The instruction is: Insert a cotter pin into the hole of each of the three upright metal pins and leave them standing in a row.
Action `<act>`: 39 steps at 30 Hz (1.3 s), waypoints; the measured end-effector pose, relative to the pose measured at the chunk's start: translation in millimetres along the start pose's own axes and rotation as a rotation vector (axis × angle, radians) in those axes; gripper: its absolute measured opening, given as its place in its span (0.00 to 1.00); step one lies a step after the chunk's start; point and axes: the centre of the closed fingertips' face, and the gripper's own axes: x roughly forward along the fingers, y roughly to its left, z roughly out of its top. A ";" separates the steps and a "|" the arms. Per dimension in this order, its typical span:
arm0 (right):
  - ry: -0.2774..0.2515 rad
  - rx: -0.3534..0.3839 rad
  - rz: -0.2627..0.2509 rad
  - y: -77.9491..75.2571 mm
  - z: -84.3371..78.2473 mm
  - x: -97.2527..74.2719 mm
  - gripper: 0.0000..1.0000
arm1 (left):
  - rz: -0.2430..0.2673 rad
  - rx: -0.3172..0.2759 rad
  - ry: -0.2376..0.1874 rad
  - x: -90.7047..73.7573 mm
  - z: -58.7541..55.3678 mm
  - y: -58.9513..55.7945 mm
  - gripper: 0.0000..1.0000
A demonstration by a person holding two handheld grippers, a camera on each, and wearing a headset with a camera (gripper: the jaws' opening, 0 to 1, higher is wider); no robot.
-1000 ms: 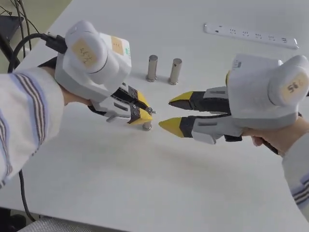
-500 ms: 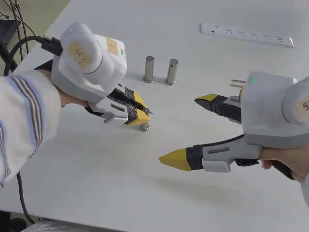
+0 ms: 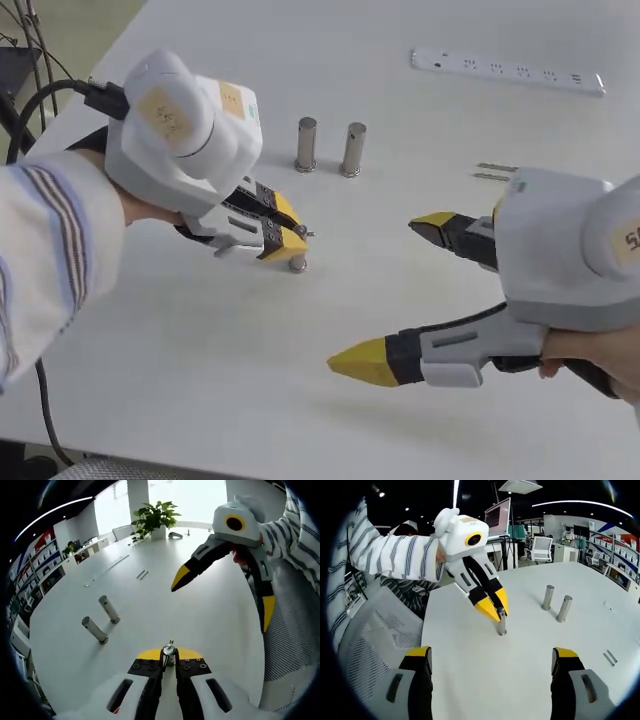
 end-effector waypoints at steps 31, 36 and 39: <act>-0.020 0.069 -0.060 -9.4 -7.1 -15.4 0.98 | -0.001 0.039 0.016 14.9 22.0 29.5 0.05; -0.015 0.068 -0.060 -8.6 -7.7 -15.0 0.98 | -0.016 0.041 0.032 18.5 17.5 27.1 0.05; -0.011 0.067 -0.058 -7.9 -8.1 -14.7 0.98 | -0.015 0.050 0.028 17.4 18.4 28.9 0.05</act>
